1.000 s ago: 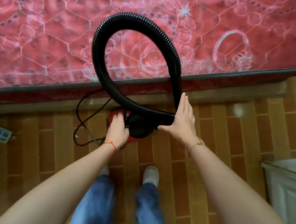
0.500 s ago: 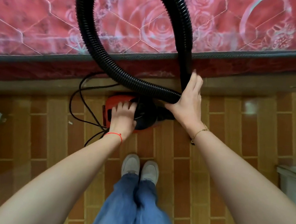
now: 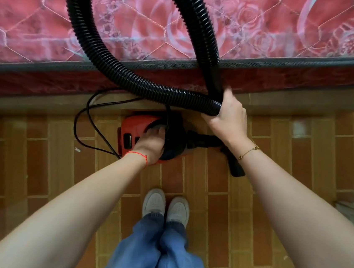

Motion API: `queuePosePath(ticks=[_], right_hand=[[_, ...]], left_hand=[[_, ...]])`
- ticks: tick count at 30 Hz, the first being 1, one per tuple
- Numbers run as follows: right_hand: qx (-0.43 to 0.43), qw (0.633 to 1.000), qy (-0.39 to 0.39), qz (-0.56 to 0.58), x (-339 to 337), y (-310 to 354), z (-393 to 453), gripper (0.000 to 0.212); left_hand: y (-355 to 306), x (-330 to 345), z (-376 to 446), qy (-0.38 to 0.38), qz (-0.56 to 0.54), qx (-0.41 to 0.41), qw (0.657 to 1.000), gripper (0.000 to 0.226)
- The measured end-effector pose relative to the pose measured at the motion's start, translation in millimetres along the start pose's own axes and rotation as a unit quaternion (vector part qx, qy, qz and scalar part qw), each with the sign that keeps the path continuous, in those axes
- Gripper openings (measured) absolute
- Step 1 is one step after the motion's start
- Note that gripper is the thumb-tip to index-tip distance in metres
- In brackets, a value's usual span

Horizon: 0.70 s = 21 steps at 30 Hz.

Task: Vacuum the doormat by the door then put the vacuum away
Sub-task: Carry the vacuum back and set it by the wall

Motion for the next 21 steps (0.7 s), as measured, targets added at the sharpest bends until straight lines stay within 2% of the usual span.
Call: queuePosePath(ticks=[5,10,21], right_hand=[[-0.025,0.999,0.003,0.036,-18,10,-21,0.039],[-0.031,0.998,-0.012,0.056,-55,30,-53,0.036],[0.034,0.991,-0.023,0.124,-215,65,-161,0.028]], left_hand=[[-1,-6,-22,0.037,0.046,-0.006,0.998,0.066],[-23,-38,-60,0.033,0.084,0.041,0.995,0.047],[-112,-145,-193,0.041,0.137,0.085,0.986,0.045]])
Point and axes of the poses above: each hand's wrist, its own z-axis towards the middle knuckle, its own x-axis out of the palm, y = z × x, the point moved 4 cm from there along z, towards the middle knuckle, and after that the axes turned 10 degrees about x, right-handed, at the moved point
